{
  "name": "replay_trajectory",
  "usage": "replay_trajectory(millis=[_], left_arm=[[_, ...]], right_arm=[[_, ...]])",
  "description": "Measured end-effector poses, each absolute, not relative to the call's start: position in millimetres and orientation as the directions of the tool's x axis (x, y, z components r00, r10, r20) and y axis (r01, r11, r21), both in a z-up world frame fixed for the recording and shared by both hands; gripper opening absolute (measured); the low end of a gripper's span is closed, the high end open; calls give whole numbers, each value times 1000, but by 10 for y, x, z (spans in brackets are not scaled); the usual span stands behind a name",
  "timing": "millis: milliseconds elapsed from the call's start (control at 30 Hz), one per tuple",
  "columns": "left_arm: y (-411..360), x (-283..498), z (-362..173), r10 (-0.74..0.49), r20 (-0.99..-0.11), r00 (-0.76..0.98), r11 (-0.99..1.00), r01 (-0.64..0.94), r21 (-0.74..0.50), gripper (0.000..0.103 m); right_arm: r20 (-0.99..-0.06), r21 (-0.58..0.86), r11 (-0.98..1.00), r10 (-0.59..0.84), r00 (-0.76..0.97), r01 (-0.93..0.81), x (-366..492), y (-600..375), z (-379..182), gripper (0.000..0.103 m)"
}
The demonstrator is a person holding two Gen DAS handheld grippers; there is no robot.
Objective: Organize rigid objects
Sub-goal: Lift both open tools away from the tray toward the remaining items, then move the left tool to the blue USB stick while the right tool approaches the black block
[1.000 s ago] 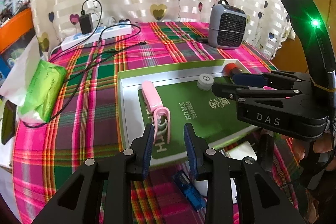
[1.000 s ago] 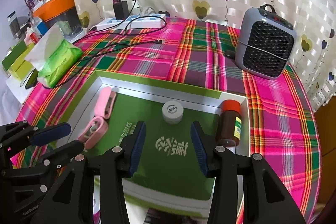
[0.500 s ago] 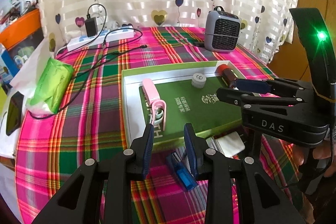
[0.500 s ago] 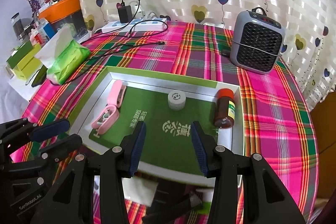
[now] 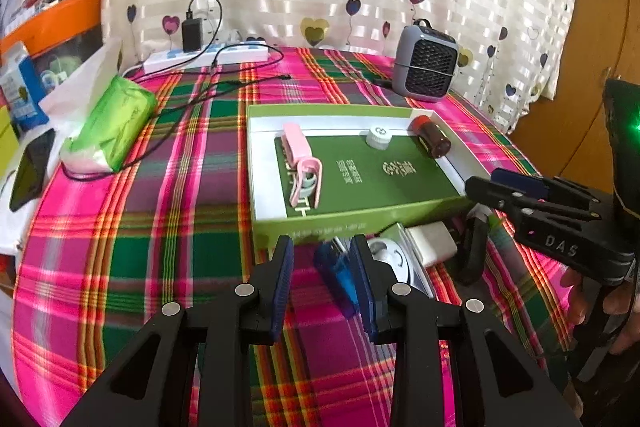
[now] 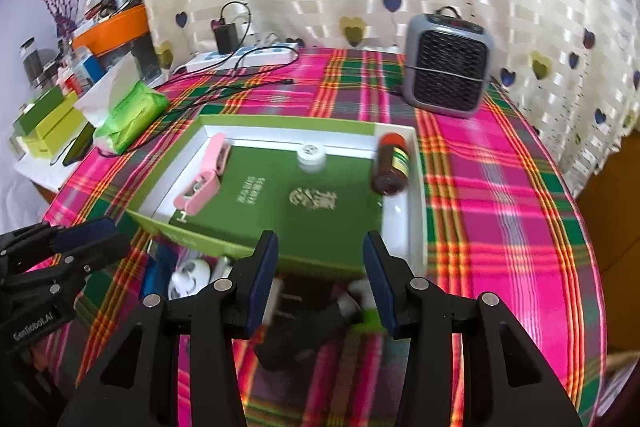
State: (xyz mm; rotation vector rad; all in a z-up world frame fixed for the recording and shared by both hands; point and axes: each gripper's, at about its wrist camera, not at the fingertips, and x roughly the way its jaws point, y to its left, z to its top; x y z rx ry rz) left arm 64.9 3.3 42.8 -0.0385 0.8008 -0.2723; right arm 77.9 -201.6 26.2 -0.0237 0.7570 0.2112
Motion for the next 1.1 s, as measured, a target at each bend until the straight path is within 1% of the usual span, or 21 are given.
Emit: replay_trajectory(millis=[233, 333, 400, 467, 667, 933, 1000, 1033, 1100], left_arm=[[36, 552, 369, -291, -702, 651, 955, 239, -174, 29], [48, 514, 348, -309, -697, 647, 950, 244, -194, 29], [54, 513, 331, -313, -697, 646, 949, 238, -205, 29], [51, 507, 312, -316, -698, 642, 948, 236, -212, 29], [28, 479, 255, -324, -708, 627, 946, 241, -219, 29], [-1, 488, 167, -323, -727, 606, 946, 237, -222, 29], [-15, 489, 155, -323, -731, 601, 945, 239, -222, 29], [-21, 490, 150, -321, -734, 599, 946, 238, -219, 29], [-35, 493, 142, -318, -738, 596, 947, 238, -216, 29]], right_arm=[[-653, 97, 987, 160, 741, -128, 538, -2241, 236, 45], [-648, 65, 993, 117, 753, -98, 422, -2292, 194, 45], [-649, 73, 994, 113, 753, -86, 359, -2320, 164, 45], [-649, 98, 991, 136, 749, -95, 305, -2312, 143, 45], [-648, 101, 980, 195, 736, -170, 231, -2104, 93, 45], [-675, 113, 981, 192, 712, -157, 272, -2035, -24, 45], [-683, 111, 980, 195, 704, -163, 290, -1992, -57, 48], [-684, 97, 982, 185, 706, -163, 296, -1964, -66, 51], [-691, 66, 984, 163, 704, -163, 296, -1926, -90, 52]])
